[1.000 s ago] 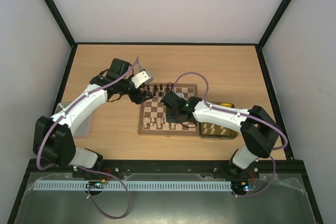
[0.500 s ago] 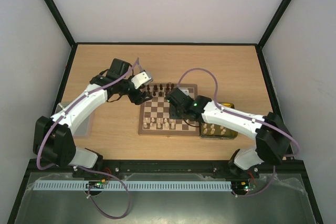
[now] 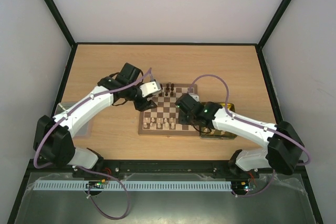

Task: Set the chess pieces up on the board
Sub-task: Adjust the chess piece on the chessboard.

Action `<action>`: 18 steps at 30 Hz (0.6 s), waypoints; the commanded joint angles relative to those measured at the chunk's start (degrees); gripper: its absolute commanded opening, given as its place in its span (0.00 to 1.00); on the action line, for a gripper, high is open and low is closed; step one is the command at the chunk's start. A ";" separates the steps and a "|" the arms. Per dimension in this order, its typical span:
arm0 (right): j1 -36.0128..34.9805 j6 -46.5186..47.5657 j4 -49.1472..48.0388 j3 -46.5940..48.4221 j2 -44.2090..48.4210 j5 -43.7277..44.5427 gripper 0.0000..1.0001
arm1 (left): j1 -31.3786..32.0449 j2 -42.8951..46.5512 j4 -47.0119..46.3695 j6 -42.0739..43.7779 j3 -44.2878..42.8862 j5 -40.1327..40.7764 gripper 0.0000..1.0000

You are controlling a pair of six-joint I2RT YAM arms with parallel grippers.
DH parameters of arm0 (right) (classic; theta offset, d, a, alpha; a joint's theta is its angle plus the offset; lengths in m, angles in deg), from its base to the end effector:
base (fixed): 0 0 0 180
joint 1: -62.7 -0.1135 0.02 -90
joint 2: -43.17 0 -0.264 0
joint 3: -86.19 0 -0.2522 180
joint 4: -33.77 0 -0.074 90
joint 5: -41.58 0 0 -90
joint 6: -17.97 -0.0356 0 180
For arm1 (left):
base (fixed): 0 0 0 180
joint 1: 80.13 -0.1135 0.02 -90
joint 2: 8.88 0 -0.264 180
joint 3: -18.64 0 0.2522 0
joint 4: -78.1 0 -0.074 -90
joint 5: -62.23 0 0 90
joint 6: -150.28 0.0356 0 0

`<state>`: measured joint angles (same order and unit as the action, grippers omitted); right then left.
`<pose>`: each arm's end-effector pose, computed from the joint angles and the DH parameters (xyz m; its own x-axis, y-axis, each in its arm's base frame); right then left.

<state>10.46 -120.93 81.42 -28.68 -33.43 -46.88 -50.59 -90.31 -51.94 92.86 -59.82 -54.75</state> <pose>0.1613 0.2067 0.2261 -0.9347 0.0235 -0.3548 -0.1179 0.9209 0.3716 0.2498 -0.1601 0.2771 -0.2202 0.6764 -0.7029 0.9445 0.3279 0.0196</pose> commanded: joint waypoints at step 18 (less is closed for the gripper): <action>9.25 -4.38 7.19 -9.71 17.93 8.33 0.32 | 14.23 -9.64 9.99 3.56 -10.43 8.47 0.35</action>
<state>18.59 -123.80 84.78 -37.64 -17.25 -42.81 -39.51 -98.72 -46.08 95.00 -70.21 -48.72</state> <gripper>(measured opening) 0.282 0.380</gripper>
